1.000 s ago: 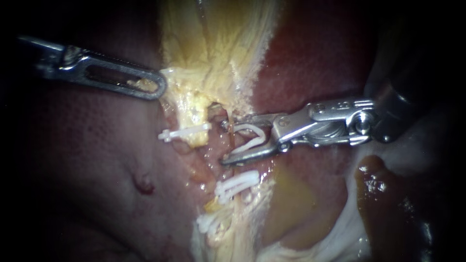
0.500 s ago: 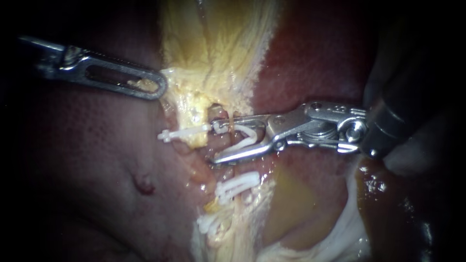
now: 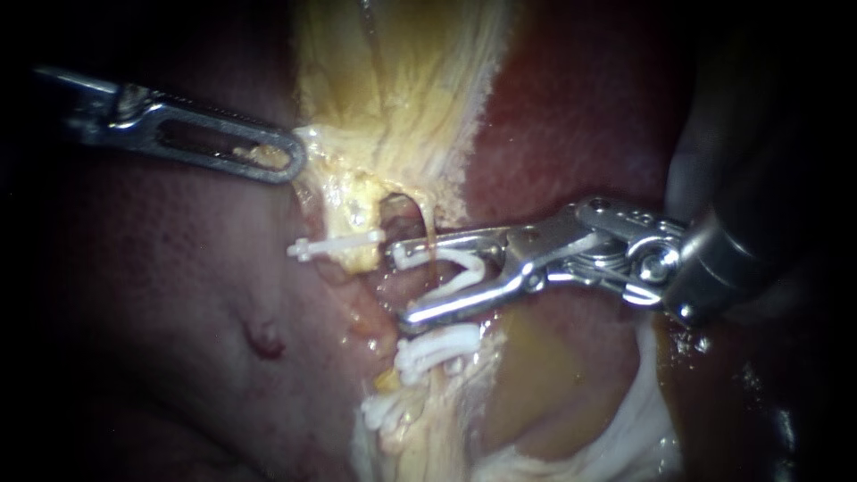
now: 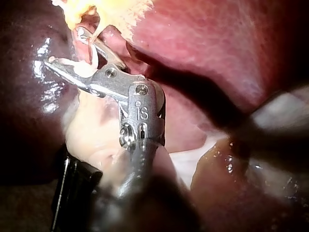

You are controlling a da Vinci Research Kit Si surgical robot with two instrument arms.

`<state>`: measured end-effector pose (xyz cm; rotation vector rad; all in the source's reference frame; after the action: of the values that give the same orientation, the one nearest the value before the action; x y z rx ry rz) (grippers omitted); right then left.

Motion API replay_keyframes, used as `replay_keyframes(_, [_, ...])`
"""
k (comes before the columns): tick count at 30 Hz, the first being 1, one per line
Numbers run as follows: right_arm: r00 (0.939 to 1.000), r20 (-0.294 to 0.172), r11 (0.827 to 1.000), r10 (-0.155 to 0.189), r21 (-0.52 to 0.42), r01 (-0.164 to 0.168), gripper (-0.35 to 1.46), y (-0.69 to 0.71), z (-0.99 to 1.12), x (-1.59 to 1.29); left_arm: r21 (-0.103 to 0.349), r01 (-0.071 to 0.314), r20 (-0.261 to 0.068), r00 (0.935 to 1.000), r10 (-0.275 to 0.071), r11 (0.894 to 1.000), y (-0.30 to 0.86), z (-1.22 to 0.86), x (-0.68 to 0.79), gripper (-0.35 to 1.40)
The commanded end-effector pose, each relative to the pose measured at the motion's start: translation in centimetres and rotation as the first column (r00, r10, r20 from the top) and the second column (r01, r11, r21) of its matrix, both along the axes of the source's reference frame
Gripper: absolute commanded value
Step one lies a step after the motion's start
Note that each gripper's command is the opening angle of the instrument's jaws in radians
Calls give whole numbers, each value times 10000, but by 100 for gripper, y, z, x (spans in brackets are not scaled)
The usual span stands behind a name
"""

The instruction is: Clipping third clip right tube

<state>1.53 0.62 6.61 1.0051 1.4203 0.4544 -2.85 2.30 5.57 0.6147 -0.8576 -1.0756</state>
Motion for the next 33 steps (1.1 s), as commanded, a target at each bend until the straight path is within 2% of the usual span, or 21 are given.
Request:
replay_keyframes(1, [9999, -96, 10000, 34, 35, -34, 49, 0, -3, 0, 3, -3, 5, 10000, 3, 10000, 0, 0, 0, -35])
replay_keyframes(6, [9995, -303, 9998, 113, 139, -109, 49, 4, -14, 2, 1, -3, 4, 10000, 3, 10000, 0, 0, 0, -35])
replay_keyframes(15, [9997, -239, 9993, 99, 368, -90, 42, 9, -8, 1, -6, 3, -1, 10000, -3, 10000, -1, 1, -1, -35])
replay_keyframes(20, [9998, -185, 9982, 68, 596, -57, 31, 11, -4, -3, -10, 0, 0, 10000, 0, 10000, 0, 3, -1, -35])
replay_keyframes(33, [9997, 48, 9954, 241, 926, -244, -7, 13, 1, -13, -10, 2, -2, 10000, -2, 10000, 0, 3, -1, -35])
